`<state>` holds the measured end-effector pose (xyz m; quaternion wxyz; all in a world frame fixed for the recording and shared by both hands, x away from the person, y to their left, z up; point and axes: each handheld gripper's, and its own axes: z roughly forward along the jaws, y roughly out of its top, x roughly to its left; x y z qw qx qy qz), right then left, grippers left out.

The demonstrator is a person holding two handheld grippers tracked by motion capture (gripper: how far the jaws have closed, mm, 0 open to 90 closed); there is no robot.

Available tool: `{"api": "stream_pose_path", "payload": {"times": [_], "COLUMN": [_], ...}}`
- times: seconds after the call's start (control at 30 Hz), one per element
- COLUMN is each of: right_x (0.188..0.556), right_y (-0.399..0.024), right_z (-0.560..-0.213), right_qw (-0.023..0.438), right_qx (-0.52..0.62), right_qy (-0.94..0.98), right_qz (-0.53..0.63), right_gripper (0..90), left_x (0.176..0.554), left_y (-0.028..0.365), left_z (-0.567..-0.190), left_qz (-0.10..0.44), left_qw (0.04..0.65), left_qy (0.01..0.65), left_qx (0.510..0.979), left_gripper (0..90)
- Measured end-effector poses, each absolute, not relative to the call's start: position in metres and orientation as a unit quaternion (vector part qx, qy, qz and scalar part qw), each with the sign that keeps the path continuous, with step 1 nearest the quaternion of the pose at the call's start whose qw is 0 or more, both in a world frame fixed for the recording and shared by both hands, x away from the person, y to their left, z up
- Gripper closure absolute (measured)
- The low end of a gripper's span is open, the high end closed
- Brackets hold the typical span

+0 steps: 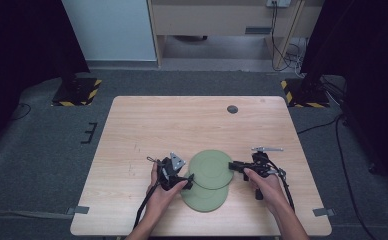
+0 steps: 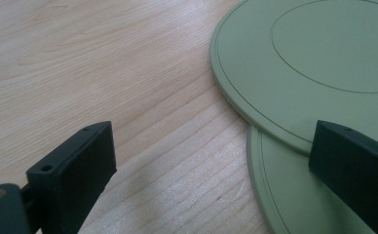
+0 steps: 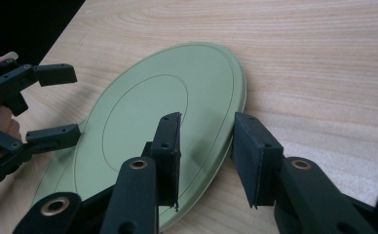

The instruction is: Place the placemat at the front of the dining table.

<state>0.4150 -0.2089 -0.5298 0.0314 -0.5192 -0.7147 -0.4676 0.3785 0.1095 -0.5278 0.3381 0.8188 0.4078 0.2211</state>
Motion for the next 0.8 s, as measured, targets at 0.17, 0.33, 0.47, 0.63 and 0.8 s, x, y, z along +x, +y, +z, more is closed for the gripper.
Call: {"api": "stream_pose_path", "payload": {"times": [0.17, 0.33, 0.47, 0.63, 0.8], "right_x": [0.411, 0.403, 0.395, 0.395, 0.397], "right_y": [-0.211, -0.213, -0.212, -0.202, -0.199], "right_z": [-0.529, -0.537, -0.538, -0.529, -0.522], "right_qw": [0.036, 0.040, 0.062, 0.038, 0.017], "right_qx": [-0.515, -0.519, -0.508, -0.496, -0.493], "right_qy": [-0.717, -0.715, -0.713, -0.722, -0.717], "right_qz": [-0.468, -0.467, -0.479, -0.482, -0.493], "right_gripper": [66.6, 66.5, 69.1, 71.5, 84.7], "left_x": [0.378, 0.378, 0.378, 0.378, 0.378], "left_y": [0.109, 0.108, 0.108, 0.108, 0.108], "left_z": [-0.528, -0.527, -0.527, -0.527, -0.527], "left_qz": [0.225, 0.228, 0.229, 0.227, 0.225], "left_qw": [0.336, 0.335, 0.335, 0.337, 0.339], "left_qy": [0.407, 0.406, 0.405, 0.404, 0.401], "left_qx": [0.819, 0.819, 0.819, 0.820, 0.821], "left_gripper": [2.0, 2.1, 2.2, 2.9, 3.9]}}
